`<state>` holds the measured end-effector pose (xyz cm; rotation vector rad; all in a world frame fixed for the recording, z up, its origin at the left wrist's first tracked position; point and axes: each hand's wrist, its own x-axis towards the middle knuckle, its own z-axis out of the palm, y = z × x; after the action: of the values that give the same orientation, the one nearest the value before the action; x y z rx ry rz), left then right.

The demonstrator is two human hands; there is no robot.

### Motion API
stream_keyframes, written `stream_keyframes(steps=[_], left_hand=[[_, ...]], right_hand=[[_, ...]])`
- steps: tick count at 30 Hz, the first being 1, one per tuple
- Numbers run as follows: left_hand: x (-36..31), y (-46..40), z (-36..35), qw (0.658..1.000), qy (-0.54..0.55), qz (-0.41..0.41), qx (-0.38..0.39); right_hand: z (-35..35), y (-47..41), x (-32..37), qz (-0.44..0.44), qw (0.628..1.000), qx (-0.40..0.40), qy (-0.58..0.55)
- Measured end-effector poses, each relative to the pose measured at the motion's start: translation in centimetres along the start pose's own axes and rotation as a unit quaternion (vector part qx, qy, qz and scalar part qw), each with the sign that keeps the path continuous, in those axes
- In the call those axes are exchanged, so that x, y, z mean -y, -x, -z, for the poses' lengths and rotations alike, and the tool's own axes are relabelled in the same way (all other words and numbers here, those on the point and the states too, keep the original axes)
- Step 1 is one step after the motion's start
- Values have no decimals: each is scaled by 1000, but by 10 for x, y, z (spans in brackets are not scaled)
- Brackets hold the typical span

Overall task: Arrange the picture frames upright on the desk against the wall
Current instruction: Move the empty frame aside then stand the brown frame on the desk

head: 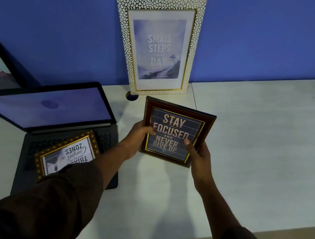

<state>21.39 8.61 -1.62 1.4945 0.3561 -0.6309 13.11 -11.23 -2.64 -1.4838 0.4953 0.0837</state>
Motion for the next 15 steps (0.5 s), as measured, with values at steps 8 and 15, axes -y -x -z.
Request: stream_keyframes(steps=[8, 15], left_hand=[[-2, 15, 4, 999, -6, -19, -34], [3, 67, 47, 997, -29, -33, -69]], right_hand=[[9, 10, -4, -19, 993, 0, 112], [-15, 51, -15, -142, 968, -109, 174]])
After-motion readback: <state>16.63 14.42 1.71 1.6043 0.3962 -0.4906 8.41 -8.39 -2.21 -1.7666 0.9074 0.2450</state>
